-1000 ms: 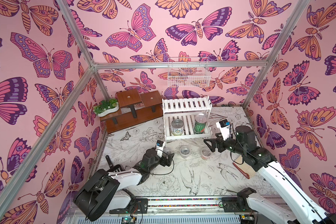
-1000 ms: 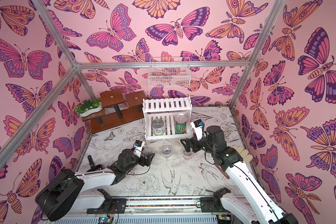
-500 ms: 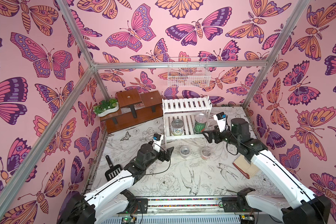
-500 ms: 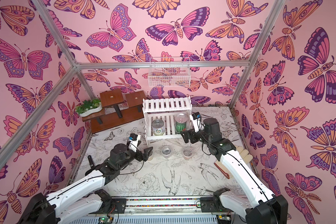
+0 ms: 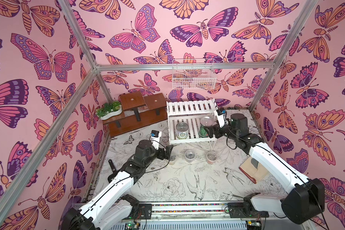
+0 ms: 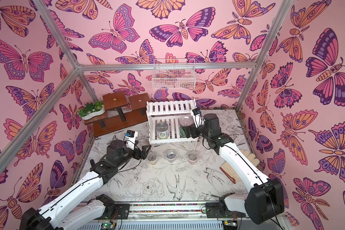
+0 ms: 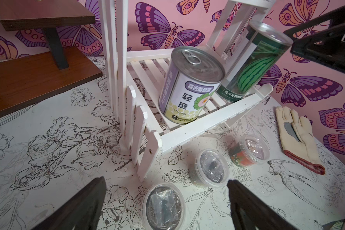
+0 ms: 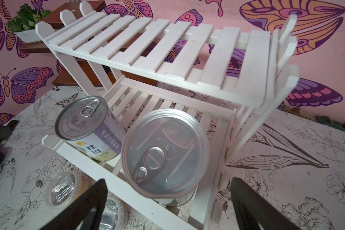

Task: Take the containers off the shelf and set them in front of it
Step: 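Pick up a container from the shelf.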

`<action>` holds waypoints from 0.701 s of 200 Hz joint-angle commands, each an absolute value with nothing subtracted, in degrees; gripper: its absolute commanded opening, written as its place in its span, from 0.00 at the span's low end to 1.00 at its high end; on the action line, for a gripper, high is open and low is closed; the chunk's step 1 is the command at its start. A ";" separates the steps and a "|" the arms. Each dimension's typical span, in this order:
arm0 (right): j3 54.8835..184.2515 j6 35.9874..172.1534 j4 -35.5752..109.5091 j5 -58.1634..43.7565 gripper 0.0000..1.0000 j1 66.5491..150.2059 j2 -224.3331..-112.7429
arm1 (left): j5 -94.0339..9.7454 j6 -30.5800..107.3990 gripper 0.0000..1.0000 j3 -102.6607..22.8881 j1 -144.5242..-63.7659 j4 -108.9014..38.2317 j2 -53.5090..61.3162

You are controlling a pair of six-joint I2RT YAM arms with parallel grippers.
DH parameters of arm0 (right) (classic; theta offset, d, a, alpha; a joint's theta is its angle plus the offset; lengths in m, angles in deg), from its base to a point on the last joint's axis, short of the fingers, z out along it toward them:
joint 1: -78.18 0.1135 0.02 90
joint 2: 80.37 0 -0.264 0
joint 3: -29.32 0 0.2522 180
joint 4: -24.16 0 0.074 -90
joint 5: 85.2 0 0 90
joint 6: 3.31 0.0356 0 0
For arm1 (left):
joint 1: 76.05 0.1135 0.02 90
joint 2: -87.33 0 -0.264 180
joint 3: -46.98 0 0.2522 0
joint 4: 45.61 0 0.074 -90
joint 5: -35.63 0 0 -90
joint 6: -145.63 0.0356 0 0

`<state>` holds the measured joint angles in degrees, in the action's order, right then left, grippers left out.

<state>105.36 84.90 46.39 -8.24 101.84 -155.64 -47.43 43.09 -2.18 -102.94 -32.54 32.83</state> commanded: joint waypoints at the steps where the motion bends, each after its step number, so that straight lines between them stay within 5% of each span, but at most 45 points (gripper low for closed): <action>1: 107.89 83.55 44.84 -8.86 0.99 101.64 -157.14 | -45.30 42.95 1.00 -3.93 -102.28 -29.76 32.49; 140: 114.12 81.14 47.67 -7.23 0.99 103.84 -166.56 | -44.54 43.34 1.00 -4.85 -101.53 -29.38 30.90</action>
